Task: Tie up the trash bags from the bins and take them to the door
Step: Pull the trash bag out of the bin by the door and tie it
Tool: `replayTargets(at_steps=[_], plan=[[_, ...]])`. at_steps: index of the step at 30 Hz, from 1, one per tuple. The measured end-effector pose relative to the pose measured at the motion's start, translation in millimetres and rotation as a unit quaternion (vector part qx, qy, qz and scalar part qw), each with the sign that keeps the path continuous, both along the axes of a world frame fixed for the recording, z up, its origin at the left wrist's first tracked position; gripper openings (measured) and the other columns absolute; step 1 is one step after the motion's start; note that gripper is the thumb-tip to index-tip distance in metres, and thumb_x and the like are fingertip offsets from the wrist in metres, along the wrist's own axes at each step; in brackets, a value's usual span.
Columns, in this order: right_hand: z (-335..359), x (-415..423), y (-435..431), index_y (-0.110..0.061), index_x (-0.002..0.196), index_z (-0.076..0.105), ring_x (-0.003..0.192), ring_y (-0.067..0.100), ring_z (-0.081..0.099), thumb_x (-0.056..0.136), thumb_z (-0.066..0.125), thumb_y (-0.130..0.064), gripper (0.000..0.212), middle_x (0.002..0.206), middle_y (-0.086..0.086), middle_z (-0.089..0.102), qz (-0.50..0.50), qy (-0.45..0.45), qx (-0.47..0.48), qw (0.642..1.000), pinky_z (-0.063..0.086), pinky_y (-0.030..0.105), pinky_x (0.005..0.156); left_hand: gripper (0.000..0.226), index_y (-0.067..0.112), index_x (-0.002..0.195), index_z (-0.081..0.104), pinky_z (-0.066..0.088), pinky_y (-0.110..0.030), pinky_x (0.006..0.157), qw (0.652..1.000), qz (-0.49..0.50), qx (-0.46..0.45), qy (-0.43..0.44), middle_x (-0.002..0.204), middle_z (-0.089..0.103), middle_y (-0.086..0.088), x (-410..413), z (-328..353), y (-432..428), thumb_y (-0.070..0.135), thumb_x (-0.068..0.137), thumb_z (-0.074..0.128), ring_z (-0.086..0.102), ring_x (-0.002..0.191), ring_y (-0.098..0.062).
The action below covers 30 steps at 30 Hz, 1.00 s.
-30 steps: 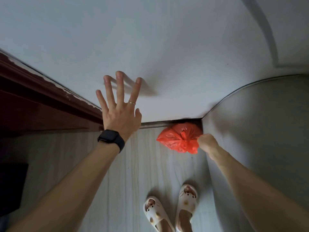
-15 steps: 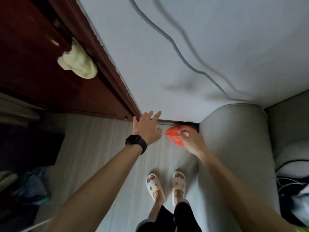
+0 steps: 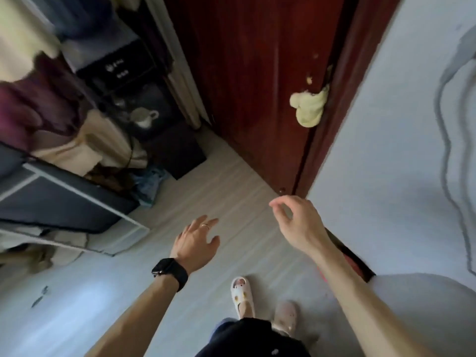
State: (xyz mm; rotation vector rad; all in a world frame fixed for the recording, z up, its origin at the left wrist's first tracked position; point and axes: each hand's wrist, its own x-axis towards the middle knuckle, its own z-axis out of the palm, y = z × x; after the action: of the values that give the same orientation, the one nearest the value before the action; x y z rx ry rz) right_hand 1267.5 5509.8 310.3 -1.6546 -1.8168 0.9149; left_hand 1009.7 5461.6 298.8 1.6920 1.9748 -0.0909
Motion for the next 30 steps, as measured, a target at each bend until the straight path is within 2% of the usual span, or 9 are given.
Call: replayTargets(at_steps=[4,8,11,14,19,24,30], plan=[[24,-97,-1,-0.02,0.094,0.074,0.095,0.02,0.067,0.093,0.06,-0.021,0.013,0.096,-0.002,0.073,0.178,-0.007,0.01,0.984,0.046,0.028,0.087,0.054,0.038,0.147,0.037,0.033,-0.044,0.114,0.987,0.157,0.016,0.019,0.159,0.028,0.001,-80,21,-86,0.041,0.095,0.051,0.035,0.141,-0.025],[40,-214,-31,-0.03,0.092,0.072,0.1,0.022,0.064,0.088,0.05,-0.037,0.024,0.099,-0.008,0.072,0.342,-0.043,0.028,0.938,0.043,0.027,0.088,0.055,0.039,0.148,0.035,0.031,-0.048,0.115,0.954,0.296,0.027,0.045,0.16,0.028,0.002,-142,43,-181,0.044,0.095,0.05,0.036,0.14,-0.025],[66,-313,-77,-0.03,0.1,0.072,0.11,0.015,0.058,0.092,0.052,-0.034,0.021,0.109,-0.012,0.07,0.483,-0.072,0.065,0.87,0.035,0.02,0.093,0.057,0.038,0.147,0.036,0.031,-0.045,0.114,0.912,0.398,0.056,0.079,0.158,0.031,0.001,-199,63,-264,0.047,0.093,0.051,0.034,0.141,-0.024],[91,-404,-130,-0.03,0.103,0.071,0.112,0.015,0.059,0.092,0.048,-0.038,0.027,0.112,-0.011,0.071,0.569,-0.07,0.12,0.81,0.041,0.028,0.101,0.058,0.037,0.147,0.038,0.032,-0.043,0.113,0.862,0.487,0.077,0.116,0.157,0.035,0.001,-254,85,-349,0.047,0.091,0.051,0.034,0.141,-0.023],[117,-549,-258,-0.029,0.105,0.072,0.116,0.016,0.056,0.093,0.055,-0.033,0.022,0.116,-0.01,0.069,0.654,-0.04,0.134,0.744,0.043,0.033,0.104,0.057,0.034,0.146,0.042,0.034,-0.039,0.109,0.769,0.609,0.103,0.163,0.154,0.038,0.001,-333,113,-508,0.043,0.091,0.052,0.039,0.137,-0.022],[128,-655,-386,-0.029,0.106,0.071,0.116,0.017,0.058,0.093,0.058,-0.033,0.019,0.117,-0.008,0.07,0.73,-0.035,0.137,0.668,0.043,0.036,0.104,0.055,0.034,0.147,0.04,0.029,-0.037,0.111,0.693,0.697,0.084,0.167,0.155,0.036,0.002,-386,123,-646,0.043,0.093,0.05,0.037,0.138,-0.021],[133,-765,-500,-0.033,0.111,0.068,0.12,0.016,0.055,0.095,0.056,-0.037,0.021,0.123,-0.013,0.067,0.796,-0.036,0.18,0.577,0.043,0.036,0.104,0.056,0.033,0.147,0.041,0.031,-0.039,0.11,0.623,0.76,0.068,0.17,0.154,0.038,0.001,-439,122,-756,0.042,0.092,0.05,0.038,0.138,-0.023]])
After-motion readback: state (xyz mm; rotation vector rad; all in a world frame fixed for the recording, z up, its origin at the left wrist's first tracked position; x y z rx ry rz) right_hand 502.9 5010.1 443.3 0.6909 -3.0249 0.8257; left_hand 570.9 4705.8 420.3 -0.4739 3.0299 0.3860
